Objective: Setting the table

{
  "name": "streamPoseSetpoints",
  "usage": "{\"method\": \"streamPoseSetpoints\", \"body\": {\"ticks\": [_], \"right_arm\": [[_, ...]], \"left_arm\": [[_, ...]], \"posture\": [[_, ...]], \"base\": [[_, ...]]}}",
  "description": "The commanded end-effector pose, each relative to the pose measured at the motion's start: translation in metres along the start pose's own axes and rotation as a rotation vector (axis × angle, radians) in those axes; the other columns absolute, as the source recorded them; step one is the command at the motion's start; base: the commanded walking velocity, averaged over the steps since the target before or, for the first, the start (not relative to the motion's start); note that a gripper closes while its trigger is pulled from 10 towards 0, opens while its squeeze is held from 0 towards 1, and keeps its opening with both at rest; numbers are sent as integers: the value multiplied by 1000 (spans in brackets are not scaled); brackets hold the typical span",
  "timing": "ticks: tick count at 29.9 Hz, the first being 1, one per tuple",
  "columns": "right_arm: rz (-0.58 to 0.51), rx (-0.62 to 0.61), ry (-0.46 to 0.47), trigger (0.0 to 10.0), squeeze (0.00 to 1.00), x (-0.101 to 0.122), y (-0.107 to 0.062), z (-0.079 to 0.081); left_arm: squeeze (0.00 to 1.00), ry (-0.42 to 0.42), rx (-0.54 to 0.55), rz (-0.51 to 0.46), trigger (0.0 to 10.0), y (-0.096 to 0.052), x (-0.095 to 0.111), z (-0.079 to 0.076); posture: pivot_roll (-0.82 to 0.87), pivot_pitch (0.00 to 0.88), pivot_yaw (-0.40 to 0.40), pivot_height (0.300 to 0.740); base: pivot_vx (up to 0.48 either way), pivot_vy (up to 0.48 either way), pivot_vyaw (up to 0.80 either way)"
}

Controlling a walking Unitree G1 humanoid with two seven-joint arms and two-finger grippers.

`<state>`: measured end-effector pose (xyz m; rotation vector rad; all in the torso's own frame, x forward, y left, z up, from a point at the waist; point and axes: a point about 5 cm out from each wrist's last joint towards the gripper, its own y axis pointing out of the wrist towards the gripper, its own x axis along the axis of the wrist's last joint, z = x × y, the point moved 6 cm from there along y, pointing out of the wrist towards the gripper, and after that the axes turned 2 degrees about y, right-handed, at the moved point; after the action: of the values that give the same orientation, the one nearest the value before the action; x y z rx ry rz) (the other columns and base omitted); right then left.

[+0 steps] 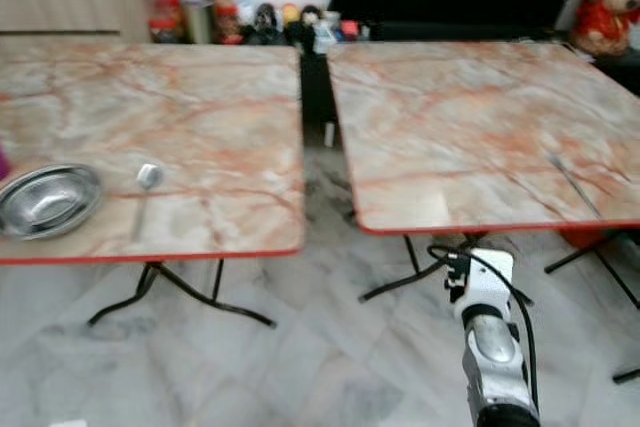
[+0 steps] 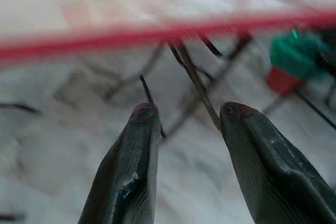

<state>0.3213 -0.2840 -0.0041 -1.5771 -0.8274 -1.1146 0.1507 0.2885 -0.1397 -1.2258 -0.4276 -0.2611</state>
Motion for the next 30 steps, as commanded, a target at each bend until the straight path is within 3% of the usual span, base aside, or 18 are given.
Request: {"method": "streamPoseSetpoints", "body": {"ticks": [1, 6, 12, 15, 18, 25, 30], "right_arm": [[4, 4, 17, 10000, 0, 3, 3, 1], [159, -36, 48, 10000, 0, -31, 0, -7], [249, -46, 54, 10000, 0, -54, -8, -11], [366, -49, 17, 10000, 0, -83, -21, -11], [421, -38, 4, 10000, 0, -98, -30, -8], [464, -47, 22, 10000, 0, -111, -38, -7], [517, -62, 45, 10000, 0, -127, -50, -10]], "left_arm": [[0, 10, 7, 11, 10000, -1, -5, 5], [0, 10, 6, 10, 10000, 0, -4, 5], [0, 13, 4, 10, 10000, 0, -4, 5], [0, 15, 3, 9, 10000, 0, -4, 4], [0, 10, 5, 10, 10000, -1, -5, 4], [0, 3, 10, 11, 10000, -1, -6, 4], [0, -28, 4, 5, 10000, -1, -6, 3]], "posture": [[7, 0, -11, 732], [1, 0, -6, 732], [-4, 0, -5, 732], [-3, 0, -7, 732], [3, 0, -12, 732], [7, 0, -15, 732], [5, 0, -14, 732]], "base": [[0, -480, 0], [0, -480, 0], [0, -480, 0], [0, -480, 0], [0, -385, 0], [0, -445, 0], [0, 0, 0]]}}
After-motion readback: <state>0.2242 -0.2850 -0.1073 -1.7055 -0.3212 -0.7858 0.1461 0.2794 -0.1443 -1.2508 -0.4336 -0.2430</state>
